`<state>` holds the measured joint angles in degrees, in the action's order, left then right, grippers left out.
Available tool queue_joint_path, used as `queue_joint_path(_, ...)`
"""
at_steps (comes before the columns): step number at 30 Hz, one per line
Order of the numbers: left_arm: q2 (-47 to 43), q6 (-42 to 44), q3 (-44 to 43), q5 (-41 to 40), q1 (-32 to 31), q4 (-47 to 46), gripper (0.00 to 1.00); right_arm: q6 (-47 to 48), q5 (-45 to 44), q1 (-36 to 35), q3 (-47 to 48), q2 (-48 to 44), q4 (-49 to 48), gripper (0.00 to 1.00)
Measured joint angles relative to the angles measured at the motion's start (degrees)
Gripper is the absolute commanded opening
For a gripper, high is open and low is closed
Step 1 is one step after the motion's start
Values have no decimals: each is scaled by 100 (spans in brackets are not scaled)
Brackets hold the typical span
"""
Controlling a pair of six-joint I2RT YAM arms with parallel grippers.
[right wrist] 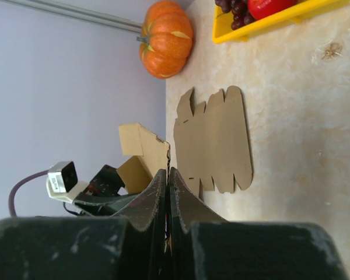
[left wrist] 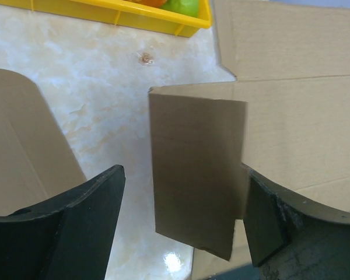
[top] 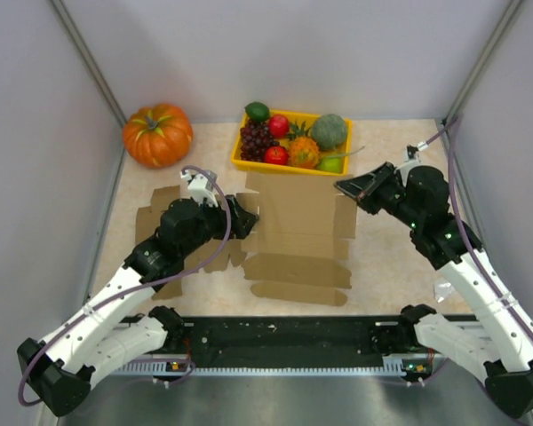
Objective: Fold the paper box
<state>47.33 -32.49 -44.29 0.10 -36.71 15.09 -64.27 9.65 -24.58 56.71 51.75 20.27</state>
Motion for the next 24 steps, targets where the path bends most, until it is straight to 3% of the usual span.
queue_joint_path(2, 44, 2, 0, -83, 0, -4, 79, -33, -20, 0, -76, -105, -79, 0)
queue_joint_path(3, 61, 2, 0, -105, 0, -9, 68, -44, -33, 0, -114, -149, -90, 0)
queue_joint_path(5, 98, 2, 0, -127, 0, -9, 58, -48, -52, 0, -190, -223, -96, 0)
queue_joint_path(6, 107, 31, 0, -151, 0, -7, 48, -33, -63, 0, -205, -240, -83, 0)
queue_joint_path(15, -487, 431, 24, 428, 28, -46, 7, 531, 83, 116, -1119, -798, -227, 1)
queue_joint_path(17, -581, 538, 24, 691, 28, -55, 0, 785, 164, 140, -1298, -903, -212, 11)
queue_joint_path(18, -608, 577, 24, 802, 28, -52, 0, 1008, 225, 168, -1366, -960, -168, 37)
queue_joint_path(20, -664, 763, 24, 1049, 33, -59, 0, 1471, 413, 267, -1394, -1012, -31, 57)
queue_joint_path(21, -693, 876, 24, 1187, 33, -52, 0, 1790, 525, 317, -1390, -1008, -13, 71)
queue_joint_path(24, -737, 1182, 24, 1628, 33, -46, 0, 2826, 859, 393, -1169, -719, 363, 87)
